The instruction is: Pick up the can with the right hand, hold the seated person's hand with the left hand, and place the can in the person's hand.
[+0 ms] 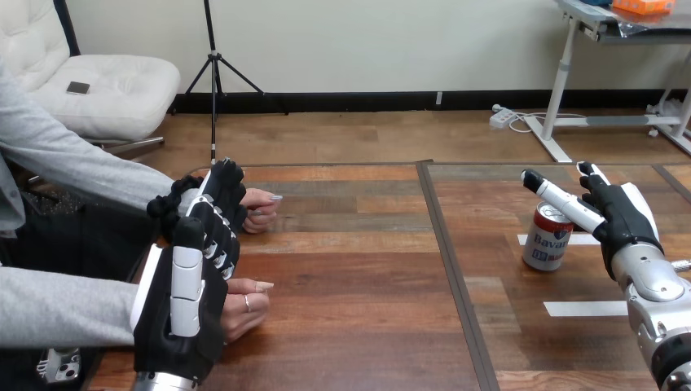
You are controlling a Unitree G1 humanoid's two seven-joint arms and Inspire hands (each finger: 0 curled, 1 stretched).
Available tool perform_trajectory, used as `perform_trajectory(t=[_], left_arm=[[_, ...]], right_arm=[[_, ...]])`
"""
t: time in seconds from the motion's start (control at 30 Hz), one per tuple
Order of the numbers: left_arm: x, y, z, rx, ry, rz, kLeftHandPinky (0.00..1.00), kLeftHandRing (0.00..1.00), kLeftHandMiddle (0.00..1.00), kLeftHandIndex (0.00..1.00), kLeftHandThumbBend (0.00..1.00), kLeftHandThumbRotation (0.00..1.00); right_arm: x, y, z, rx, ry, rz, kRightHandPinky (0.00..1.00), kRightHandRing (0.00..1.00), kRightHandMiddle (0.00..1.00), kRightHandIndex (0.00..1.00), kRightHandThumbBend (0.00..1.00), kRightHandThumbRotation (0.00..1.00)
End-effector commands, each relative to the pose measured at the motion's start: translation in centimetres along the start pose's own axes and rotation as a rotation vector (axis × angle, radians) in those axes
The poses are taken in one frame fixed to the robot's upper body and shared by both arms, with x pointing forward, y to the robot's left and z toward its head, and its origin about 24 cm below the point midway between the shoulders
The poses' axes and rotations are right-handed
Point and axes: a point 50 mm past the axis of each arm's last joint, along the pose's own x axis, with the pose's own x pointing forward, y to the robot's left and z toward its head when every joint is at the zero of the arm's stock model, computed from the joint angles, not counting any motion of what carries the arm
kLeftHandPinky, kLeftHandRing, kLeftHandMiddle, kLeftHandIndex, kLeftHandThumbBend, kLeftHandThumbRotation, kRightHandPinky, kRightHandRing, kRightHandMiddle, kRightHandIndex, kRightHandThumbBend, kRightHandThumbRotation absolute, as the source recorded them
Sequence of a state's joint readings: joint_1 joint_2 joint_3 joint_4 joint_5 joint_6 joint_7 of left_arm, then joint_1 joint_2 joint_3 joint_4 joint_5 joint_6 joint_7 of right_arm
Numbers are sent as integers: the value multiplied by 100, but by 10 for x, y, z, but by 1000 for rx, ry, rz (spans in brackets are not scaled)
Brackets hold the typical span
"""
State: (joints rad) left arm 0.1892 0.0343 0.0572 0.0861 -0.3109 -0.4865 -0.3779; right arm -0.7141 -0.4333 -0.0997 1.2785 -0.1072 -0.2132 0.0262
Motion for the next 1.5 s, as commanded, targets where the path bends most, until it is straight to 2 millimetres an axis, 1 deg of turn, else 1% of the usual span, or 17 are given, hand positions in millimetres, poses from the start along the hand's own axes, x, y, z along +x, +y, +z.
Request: perform_trajectory(t=[0.0, 0.4, 0.7, 0.9, 1.1, 1.13, 1.17, 1.3, 1.47], left_arm=[[14, 0, 9, 4, -65, -20, 100, 99, 97, 95, 76, 97], [14, 0, 9, 3, -65, -21, 100, 99, 97, 95, 76, 97], [13, 0, 9, 2, -67, -17, 100, 99, 97, 95, 76, 98], [13, 0, 9, 4, -64, -13, 100, 99, 97, 95, 76, 98], [13, 1, 9, 6, -62, -21, 100, 99, 97, 95, 77, 98], [13, 1, 9, 5, -63, -22, 100, 100, 97, 95, 77, 98], [13, 1, 9, 5, -63, -22, 100, 100, 97, 95, 77, 98], [13, 1, 9, 0, -69, -22, 100, 100, 98, 95, 77, 98], [13, 1, 9, -2, -72, -18, 100, 100, 98, 95, 76, 98]], right_arm=[[5, 1, 22, 45, -64, -8, 81, 99, 100, 100, 100, 57], [4, 1, 17, 56, -56, -3, 81, 100, 100, 100, 100, 53], [4, 1, 14, 42, -40, -9, 76, 97, 100, 100, 100, 53], [3, 1, 12, 37, -39, -2, 75, 99, 100, 100, 100, 52], [3, 0, 10, 38, -31, 11, 88, 100, 100, 100, 100, 50], [2, 1, 10, 38, -31, 12, 92, 100, 100, 100, 100, 49], [2, 1, 9, 38, -31, 14, 94, 100, 100, 100, 100, 49], [2, 1, 8, 31, -29, 17, 98, 100, 100, 100, 100, 48], [2, 1, 6, 15, -17, 14, 99, 100, 100, 100, 100, 47]])
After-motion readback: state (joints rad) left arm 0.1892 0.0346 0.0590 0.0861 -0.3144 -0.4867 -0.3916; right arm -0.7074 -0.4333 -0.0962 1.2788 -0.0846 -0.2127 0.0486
